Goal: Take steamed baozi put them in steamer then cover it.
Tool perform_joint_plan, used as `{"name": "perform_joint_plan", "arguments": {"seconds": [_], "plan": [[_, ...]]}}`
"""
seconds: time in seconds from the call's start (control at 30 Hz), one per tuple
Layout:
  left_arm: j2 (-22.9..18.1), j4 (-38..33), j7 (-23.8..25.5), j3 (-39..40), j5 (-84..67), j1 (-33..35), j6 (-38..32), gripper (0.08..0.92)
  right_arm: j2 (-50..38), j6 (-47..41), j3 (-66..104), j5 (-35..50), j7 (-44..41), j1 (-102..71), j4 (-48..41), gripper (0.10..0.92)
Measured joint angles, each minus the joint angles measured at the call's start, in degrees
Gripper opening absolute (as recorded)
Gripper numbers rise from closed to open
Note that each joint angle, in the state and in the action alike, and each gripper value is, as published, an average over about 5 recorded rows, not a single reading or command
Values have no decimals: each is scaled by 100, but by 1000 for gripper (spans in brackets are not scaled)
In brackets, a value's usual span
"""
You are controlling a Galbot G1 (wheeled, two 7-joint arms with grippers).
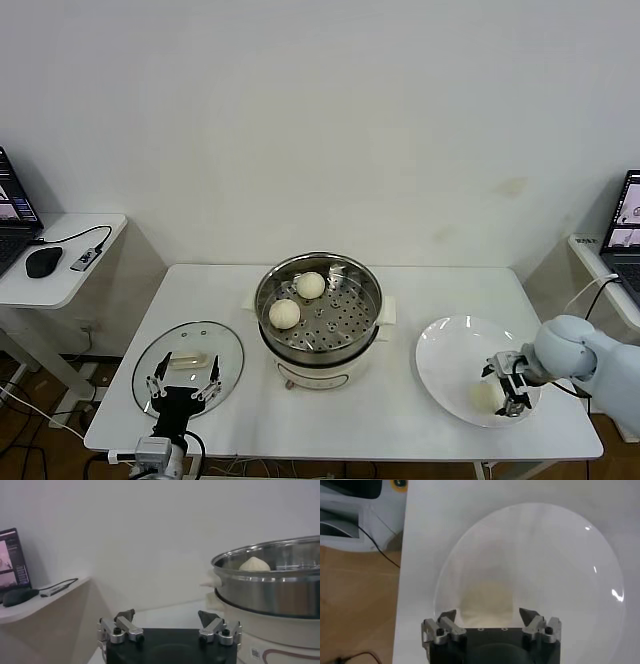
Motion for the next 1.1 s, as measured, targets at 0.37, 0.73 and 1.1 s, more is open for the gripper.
{"name": "perform_joint_plan", "arguments": {"seconds": [0.37, 0.73, 1.1], "plan": [[-1, -1, 1, 2, -1, -8, 2, 823, 50, 1, 17, 5, -59, 47, -42, 590], [24, -24, 4, 15, -4, -45, 15, 823, -108, 46, -280, 323, -275, 762, 25, 573], [42, -18, 10, 17, -34, -56, 13, 823, 334, 105, -1519, 1123, -477, 3182, -301, 577]]}}
